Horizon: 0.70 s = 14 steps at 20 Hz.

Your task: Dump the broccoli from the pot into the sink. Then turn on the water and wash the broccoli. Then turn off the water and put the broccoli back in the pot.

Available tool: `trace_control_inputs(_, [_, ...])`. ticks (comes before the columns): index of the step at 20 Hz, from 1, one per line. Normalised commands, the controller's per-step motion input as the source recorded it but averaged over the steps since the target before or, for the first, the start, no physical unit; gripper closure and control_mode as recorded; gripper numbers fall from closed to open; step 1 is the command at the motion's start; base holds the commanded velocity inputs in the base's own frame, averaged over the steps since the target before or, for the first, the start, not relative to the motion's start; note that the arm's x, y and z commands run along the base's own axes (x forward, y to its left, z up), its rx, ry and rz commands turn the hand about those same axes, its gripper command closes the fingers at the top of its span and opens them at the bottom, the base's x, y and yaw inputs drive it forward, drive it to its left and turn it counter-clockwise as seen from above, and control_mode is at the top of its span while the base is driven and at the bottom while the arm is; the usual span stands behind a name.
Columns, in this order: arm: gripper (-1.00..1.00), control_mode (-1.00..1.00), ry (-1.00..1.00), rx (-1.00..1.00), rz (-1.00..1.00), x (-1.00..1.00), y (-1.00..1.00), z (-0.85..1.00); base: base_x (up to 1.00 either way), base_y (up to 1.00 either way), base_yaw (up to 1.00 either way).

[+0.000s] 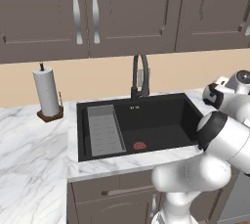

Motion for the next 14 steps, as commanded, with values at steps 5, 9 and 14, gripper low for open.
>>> trace_control_inputs(5, [1.00, -1.00, 0.00, -0.11, -0.13, -0.35, -0.57, 0.02, 0.00, 0.00, 0.00])
trace_control_inputs(9, [1.00, -1.00, 0.00, -0.04, -0.09, -0.42, -0.46, 0.00, 0.00, 0.00, 0.00])
trace_control_inputs(14, [1.00, -1.00, 0.00, 0.00, -0.06, -0.53, -0.33, 0.00, 0.00, 0.00, 0.00])
